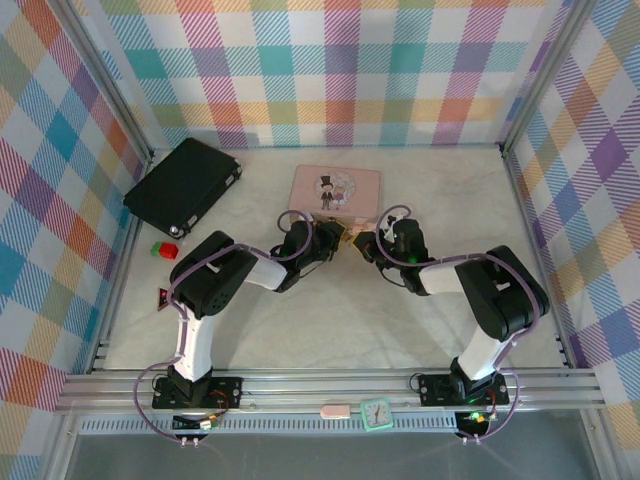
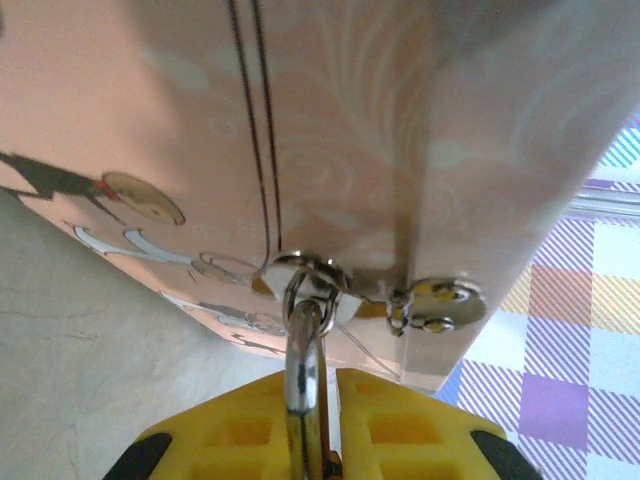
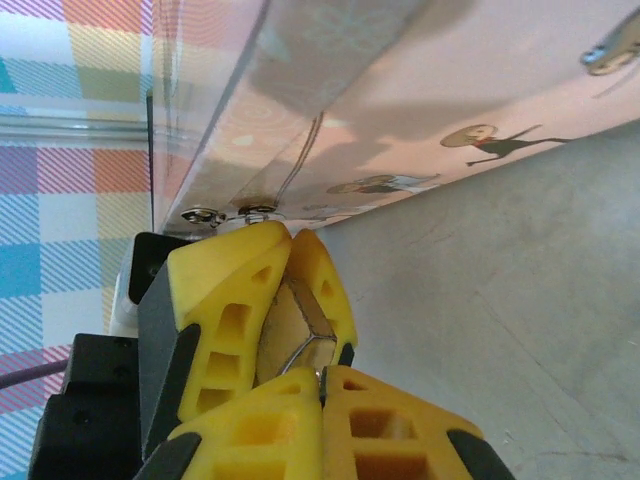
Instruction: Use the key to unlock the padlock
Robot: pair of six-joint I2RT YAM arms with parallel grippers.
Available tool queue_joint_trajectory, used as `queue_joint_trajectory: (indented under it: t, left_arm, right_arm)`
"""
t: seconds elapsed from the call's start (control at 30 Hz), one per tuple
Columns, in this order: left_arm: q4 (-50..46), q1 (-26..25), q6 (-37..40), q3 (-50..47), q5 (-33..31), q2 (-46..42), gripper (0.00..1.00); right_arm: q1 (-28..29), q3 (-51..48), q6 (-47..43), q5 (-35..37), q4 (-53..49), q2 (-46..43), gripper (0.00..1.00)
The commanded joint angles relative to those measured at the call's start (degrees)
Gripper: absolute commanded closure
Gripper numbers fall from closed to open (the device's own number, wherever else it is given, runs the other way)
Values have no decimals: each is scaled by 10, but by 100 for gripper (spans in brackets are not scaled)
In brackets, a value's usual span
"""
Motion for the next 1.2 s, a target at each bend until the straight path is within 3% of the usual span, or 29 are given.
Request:
queue_joint_trajectory:
  t: [0.0,0.17,0.37,0.53,0.67,0.93,1.07,1.17]
  left_arm:
    - [96,-42,-10,18,117,-21,100]
    - [132,-43,-24,9,140,-18,100]
    - [126,-39,-7,9,122,-17,100]
    - [120,-25,8,23,100,1,100]
    - [98,-16,27,31,97,0,100]
    - [70,-13,37,37,93,-7,100]
    - [66,-13,36,36,91,-9,100]
    - [63,-13,36,36,88,-10,100]
  right_arm:
    - [10,41,-12,-49,27,18,100]
    - [-6,49,-10,-50,14,24,100]
    - [-9,40,13,-60,30,28,99]
    - [-14,23,-47,-56,-55,-21,64]
    - [-14,10,-111,-45,-143,-76,54]
    - [-15,-15,-128,-42,-152,-117,54]
    - [-15,-28,-117,-37,-135,-114,65]
    - [-15,-36,-100,-36,-111,-109,67]
